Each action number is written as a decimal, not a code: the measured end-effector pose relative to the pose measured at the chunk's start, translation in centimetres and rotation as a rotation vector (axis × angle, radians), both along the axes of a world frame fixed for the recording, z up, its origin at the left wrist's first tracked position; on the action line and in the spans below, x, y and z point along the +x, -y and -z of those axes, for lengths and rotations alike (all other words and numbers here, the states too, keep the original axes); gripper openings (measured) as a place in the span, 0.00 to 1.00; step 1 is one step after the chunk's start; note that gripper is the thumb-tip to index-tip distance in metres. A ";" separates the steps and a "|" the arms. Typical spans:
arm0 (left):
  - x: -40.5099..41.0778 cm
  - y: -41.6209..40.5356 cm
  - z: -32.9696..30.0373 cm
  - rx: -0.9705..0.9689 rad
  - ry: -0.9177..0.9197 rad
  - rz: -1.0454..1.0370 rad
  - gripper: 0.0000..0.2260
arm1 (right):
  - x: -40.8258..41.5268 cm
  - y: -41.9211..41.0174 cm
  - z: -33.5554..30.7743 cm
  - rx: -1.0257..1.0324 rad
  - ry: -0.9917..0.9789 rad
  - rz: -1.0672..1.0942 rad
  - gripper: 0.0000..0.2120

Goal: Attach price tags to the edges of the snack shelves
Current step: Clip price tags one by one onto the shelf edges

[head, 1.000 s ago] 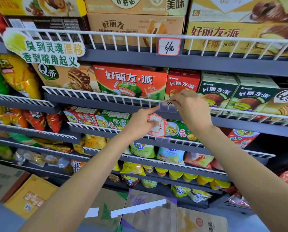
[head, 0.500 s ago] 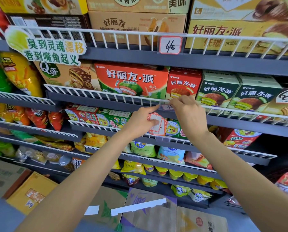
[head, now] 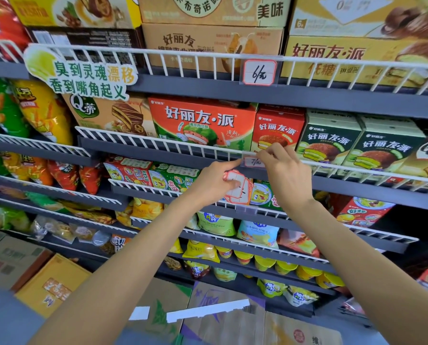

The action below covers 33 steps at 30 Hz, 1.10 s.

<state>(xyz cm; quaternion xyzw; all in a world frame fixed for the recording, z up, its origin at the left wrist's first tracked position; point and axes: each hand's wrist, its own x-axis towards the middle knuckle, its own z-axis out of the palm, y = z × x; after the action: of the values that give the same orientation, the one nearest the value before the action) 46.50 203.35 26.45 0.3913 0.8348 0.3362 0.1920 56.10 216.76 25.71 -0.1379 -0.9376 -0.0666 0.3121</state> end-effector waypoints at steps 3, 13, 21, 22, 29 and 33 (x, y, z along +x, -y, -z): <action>-0.2 -0.1 0.0 0.001 0.005 0.000 0.25 | 0.2 0.0 -0.3 0.000 0.039 0.002 0.22; -0.2 -0.4 -0.2 0.008 0.001 0.002 0.26 | 0.9 -0.1 0.3 0.049 0.096 0.006 0.24; 0.0 -0.4 -0.4 0.015 0.012 -0.011 0.25 | 1.2 -0.1 0.6 0.007 0.139 0.000 0.28; 0.0 -0.4 -0.4 0.017 0.012 -0.011 0.25 | 1.2 0.0 0.7 0.012 0.148 0.004 0.28; 0.1 -0.6 -0.6 0.027 0.009 -0.019 0.25 | 1.2 -0.1 0.9 0.022 0.170 0.015 0.27; 0.2 -0.8 -0.8 0.072 0.017 -0.044 0.24 | 1.2 0.1 0.4 0.037 0.162 0.015 0.26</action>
<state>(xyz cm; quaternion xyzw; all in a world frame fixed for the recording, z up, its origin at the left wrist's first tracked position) 46.74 204.13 27.20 0.3765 0.8289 0.3736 0.1777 57.25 216.67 25.30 -0.1334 -0.9574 -0.0971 0.2369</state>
